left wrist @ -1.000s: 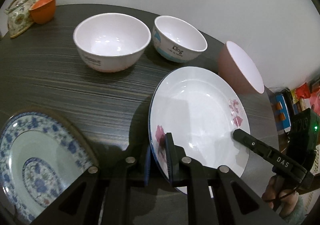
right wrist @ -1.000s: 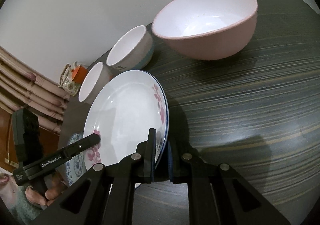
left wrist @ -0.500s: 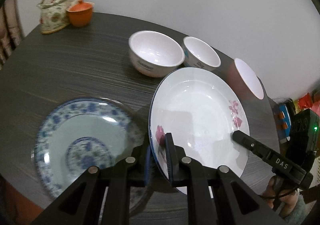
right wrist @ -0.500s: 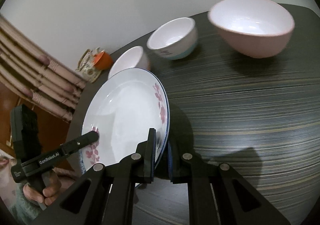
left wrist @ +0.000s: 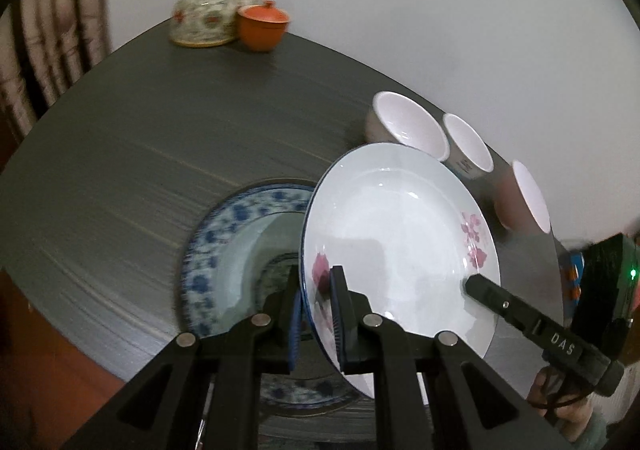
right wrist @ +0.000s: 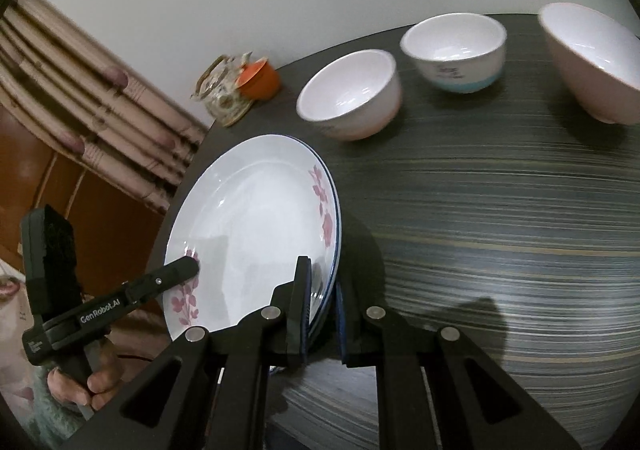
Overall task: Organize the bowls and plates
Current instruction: 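Lift and carry the pink-rose plate with both grippers over the blue-and-white stack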
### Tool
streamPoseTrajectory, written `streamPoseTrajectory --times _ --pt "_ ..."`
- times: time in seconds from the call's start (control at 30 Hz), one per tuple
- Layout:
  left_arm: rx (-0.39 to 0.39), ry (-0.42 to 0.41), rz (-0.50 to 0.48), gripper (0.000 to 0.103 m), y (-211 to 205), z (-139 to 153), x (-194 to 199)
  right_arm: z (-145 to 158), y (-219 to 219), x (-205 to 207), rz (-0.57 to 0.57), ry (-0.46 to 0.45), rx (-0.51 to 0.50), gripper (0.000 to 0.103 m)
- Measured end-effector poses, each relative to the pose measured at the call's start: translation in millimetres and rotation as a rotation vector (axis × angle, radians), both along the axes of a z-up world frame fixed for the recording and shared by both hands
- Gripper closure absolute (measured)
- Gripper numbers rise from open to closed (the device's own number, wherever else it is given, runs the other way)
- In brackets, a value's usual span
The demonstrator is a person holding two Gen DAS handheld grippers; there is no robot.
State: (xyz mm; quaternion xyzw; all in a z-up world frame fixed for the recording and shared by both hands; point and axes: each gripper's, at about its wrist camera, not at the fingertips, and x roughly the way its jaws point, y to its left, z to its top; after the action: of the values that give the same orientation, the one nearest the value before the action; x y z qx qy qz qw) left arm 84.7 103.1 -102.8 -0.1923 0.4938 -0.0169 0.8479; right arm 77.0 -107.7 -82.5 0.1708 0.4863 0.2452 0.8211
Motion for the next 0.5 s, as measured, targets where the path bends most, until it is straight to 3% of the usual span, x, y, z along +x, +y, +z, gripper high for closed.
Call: streamPoseTrajectory --times 0.5 --pt "-0.022 0.058 0.111 0.090 48 -26 -16 -26 48 0 0.050 0.061 -0.050 0.091"
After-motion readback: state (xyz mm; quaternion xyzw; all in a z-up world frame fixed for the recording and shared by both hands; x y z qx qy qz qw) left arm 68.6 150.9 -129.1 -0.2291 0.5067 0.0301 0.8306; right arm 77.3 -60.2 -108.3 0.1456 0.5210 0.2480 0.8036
